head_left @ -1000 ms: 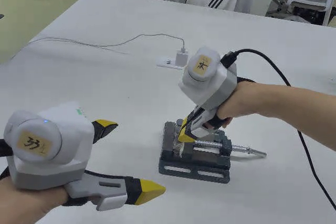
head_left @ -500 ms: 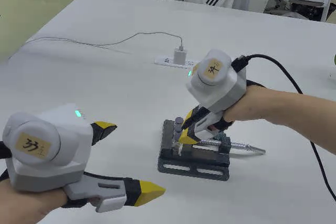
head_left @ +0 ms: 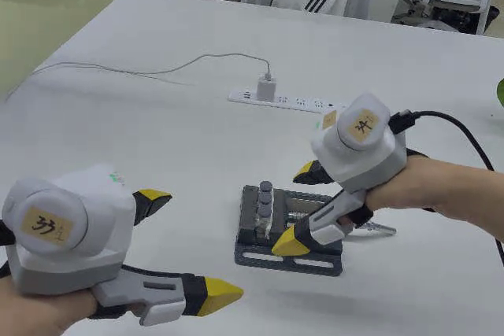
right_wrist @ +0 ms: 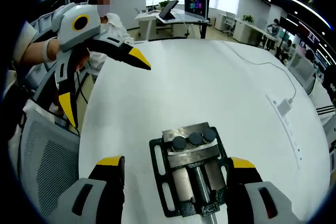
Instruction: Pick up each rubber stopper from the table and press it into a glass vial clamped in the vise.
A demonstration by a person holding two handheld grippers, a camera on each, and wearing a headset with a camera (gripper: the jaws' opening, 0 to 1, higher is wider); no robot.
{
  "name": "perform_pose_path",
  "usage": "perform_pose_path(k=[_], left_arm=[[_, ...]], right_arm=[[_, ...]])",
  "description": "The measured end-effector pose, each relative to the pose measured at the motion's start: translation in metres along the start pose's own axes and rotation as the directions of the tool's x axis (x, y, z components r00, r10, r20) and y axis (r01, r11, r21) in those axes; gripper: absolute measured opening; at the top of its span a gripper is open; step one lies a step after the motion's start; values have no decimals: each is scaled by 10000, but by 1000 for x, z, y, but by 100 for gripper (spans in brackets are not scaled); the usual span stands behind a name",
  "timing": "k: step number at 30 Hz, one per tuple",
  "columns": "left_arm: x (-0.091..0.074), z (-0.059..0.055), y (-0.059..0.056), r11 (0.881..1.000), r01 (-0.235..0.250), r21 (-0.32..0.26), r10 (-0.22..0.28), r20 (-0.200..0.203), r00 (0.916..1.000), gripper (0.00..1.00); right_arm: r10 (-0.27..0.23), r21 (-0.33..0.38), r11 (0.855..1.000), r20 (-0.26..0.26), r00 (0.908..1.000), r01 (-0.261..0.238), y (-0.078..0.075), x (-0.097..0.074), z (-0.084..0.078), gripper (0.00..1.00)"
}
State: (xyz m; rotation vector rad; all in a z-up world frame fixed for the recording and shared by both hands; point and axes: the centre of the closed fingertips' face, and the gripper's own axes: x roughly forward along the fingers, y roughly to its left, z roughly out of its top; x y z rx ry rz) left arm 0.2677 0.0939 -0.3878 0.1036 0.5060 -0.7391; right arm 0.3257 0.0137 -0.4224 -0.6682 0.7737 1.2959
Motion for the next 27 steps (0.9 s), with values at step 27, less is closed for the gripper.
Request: perform_pose_path(k=[27], left_arm=[[-9,-10,2,10000,-75,-43,74,-226,9997,92]], right_arm=[[-1116,1636,9822,1116,9875,925,25,-38,-63,99]])
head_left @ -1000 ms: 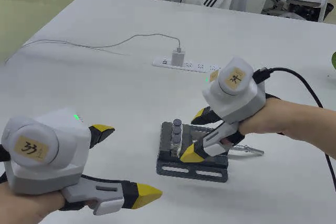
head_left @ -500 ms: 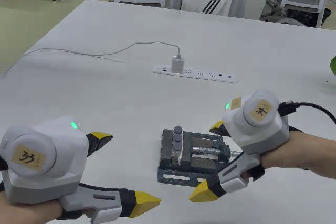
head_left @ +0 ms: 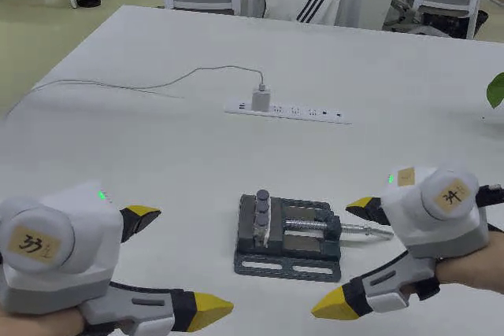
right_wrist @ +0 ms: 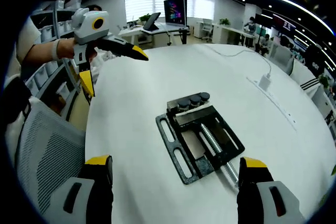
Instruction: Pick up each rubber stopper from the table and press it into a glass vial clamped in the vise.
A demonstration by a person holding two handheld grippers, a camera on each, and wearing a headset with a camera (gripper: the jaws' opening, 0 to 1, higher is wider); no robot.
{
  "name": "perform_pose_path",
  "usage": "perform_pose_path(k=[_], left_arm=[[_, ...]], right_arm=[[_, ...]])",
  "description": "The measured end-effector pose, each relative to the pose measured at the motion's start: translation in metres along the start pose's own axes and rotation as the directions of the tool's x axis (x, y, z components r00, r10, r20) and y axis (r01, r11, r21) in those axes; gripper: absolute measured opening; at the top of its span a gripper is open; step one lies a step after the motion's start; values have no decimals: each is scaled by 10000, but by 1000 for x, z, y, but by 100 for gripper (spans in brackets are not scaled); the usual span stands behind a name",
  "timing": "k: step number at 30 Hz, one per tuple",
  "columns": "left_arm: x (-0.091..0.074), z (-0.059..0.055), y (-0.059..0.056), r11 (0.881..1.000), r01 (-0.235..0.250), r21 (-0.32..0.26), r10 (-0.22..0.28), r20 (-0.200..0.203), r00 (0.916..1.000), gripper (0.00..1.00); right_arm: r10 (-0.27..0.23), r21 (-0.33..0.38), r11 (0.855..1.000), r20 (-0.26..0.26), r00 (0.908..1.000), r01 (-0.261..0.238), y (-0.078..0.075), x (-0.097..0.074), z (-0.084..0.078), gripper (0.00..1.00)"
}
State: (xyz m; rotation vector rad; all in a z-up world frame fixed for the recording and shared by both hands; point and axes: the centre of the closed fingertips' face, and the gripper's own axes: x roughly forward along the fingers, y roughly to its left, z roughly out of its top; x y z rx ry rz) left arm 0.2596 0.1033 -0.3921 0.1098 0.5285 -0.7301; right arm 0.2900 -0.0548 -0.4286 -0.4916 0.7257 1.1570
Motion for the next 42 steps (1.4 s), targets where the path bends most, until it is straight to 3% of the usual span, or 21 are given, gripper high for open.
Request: perform_pose_path(k=[6,9,24,32,42], left_arm=[[-2,-4,-3,10000,-47,-22,47,-97,9999,93],[-5,-6,-3,9999,-123,-74,122,-123,9998,93],[-12,-17,-4,9993,-285,-252,277,-312,9991,93],[-14,-21,-7,9994,-256,-230,246,-427,9988,93],[-16,-21,-11,9987,-359,-353,345,-392,9986,93]], right_arm=[[-284,413,9988,339,9990,270,4,-15,-17,99],[-377,411,9985,246,9990,367,9,-24,-29,99],[-1244,1468,9833,1087,9863,1079,16,-57,-50,99],[-1502,1727,9765,1171,9817,1288,14,-63,-54,99],[-1358,1891,9755,1153,9840,1124,21,-60,-60,99]])
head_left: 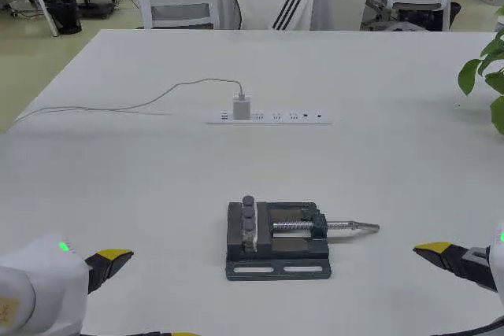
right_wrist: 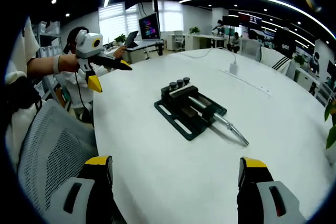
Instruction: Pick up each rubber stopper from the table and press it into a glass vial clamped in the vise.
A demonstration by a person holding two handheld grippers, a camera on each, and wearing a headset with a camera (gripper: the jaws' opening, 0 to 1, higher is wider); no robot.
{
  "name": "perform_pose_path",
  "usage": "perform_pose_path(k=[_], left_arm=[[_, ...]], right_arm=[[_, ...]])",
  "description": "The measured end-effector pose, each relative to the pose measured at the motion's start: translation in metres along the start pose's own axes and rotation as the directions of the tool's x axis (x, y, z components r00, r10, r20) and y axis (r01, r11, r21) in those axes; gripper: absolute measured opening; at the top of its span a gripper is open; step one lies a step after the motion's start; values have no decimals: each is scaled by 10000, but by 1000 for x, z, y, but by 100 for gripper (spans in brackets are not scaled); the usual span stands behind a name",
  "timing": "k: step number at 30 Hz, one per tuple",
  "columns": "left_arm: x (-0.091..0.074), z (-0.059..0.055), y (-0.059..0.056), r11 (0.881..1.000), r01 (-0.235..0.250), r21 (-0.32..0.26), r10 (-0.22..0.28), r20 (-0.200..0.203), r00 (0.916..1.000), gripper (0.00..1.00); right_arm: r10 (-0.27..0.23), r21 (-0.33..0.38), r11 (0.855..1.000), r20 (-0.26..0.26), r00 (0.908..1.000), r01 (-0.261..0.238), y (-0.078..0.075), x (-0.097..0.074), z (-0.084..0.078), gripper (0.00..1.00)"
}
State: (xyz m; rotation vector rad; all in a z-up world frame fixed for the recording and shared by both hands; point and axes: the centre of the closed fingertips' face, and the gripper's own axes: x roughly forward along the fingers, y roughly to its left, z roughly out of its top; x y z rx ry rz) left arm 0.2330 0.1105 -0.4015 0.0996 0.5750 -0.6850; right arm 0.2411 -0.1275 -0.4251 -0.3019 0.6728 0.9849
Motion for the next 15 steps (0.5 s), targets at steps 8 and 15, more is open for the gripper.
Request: perform_pose_path(k=[8,15], left_arm=[[-2,5,-2,9999,-43,-140,46,209,9998,93],[-4,-2,-6,9999,-28,-162,30,142,9999,93]], right_arm=[[-40,84,10000,196,9998,38,3,-1,5,98],[-106,179,9998,215,9997,102,12,-5,5,98]])
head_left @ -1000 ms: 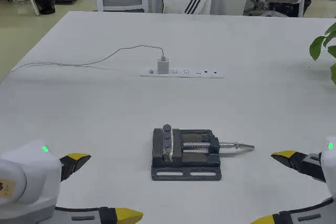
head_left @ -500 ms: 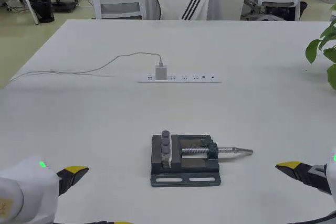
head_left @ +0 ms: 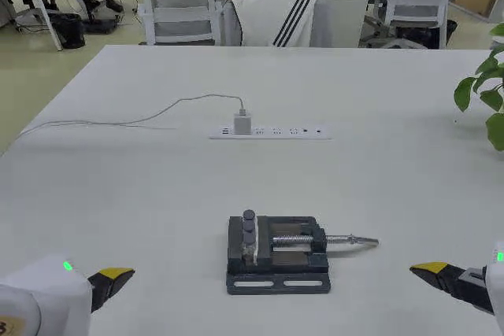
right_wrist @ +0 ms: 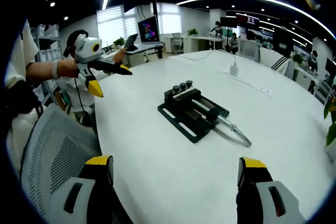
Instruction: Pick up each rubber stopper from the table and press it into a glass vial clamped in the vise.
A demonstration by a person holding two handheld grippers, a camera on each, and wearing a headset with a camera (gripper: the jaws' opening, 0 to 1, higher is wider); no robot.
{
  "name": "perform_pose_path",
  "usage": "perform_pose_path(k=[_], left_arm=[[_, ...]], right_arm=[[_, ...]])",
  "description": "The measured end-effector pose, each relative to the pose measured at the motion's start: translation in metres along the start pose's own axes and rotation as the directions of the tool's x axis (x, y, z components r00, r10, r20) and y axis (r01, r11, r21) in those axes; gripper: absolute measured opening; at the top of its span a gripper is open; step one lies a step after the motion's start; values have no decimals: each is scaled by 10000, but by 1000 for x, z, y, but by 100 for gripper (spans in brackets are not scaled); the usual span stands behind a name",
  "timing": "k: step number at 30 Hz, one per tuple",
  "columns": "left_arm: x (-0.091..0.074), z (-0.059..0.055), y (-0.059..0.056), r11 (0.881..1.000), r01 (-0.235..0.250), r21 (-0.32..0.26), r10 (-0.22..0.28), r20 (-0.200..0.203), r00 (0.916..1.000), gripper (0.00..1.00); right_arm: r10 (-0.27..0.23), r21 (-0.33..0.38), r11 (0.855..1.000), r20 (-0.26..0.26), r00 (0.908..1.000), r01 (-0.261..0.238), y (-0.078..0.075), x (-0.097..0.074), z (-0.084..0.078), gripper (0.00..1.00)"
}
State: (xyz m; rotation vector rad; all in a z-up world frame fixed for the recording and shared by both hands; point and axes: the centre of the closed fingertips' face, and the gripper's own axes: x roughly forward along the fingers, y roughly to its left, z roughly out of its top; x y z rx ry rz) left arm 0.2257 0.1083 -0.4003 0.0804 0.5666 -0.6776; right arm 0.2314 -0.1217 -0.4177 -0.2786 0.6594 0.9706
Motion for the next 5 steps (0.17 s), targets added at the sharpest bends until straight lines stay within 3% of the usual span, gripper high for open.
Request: perform_pose_path(k=[5], left_arm=[[-9,4,-1,9999,-146,-11,147,124,9998,93]], right_arm=[[-259,141,9996,164,9995,257,-1,-4,4,98]])
